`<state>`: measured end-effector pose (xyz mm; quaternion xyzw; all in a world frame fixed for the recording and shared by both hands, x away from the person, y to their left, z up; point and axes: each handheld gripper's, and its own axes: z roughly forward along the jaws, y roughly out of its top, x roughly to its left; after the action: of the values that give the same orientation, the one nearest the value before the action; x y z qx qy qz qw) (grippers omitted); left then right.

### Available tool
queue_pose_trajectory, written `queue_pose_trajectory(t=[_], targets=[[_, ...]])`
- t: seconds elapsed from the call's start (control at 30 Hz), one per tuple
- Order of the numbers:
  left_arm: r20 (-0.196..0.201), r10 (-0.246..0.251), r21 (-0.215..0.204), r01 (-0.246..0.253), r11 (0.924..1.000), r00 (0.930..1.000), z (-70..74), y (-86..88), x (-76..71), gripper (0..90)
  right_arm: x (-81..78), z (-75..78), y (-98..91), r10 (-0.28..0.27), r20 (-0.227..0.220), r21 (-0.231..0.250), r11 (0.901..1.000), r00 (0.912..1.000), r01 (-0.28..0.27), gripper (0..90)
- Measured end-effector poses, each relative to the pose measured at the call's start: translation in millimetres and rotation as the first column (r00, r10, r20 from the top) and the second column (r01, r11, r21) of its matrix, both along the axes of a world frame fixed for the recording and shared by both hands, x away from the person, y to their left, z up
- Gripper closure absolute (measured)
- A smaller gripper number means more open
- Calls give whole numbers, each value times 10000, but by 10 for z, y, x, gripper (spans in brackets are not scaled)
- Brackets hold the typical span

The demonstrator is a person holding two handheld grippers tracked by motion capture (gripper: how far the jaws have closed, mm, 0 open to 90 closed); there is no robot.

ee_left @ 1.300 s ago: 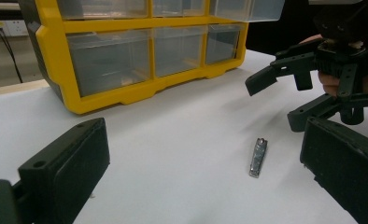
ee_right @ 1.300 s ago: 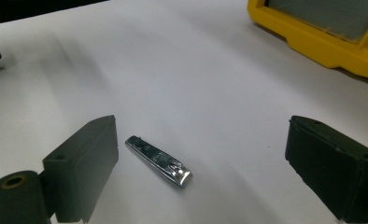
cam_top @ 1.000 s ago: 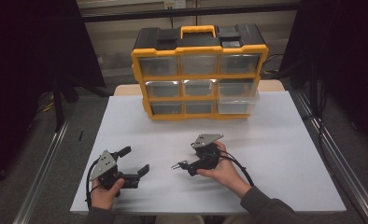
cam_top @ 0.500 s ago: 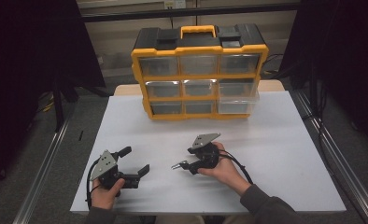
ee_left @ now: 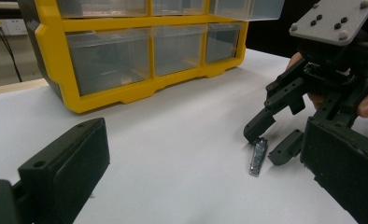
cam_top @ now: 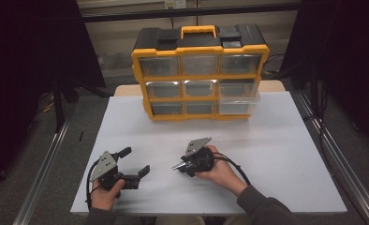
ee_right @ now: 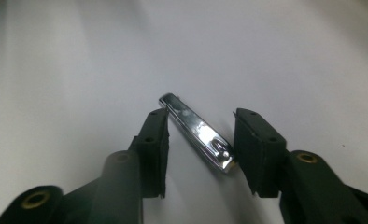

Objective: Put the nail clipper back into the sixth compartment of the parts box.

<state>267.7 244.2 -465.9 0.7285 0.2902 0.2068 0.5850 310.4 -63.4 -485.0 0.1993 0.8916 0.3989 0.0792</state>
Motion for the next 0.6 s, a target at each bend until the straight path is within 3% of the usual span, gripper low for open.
queue_pose_trajectory(t=[0.2, 0.6], targets=[[59, -146, 25, 146, 9999, 9999, 1, 4, 8, 14, -27, 18, -27, 226, -446, -29, 9997, 9988, -228, 801], [-32, 50, -129, -50, 9999, 10000, 0, -6, -4, 14, -63, 61, -144, 258, -633, -379, 9989, 9977, -283, 801]])
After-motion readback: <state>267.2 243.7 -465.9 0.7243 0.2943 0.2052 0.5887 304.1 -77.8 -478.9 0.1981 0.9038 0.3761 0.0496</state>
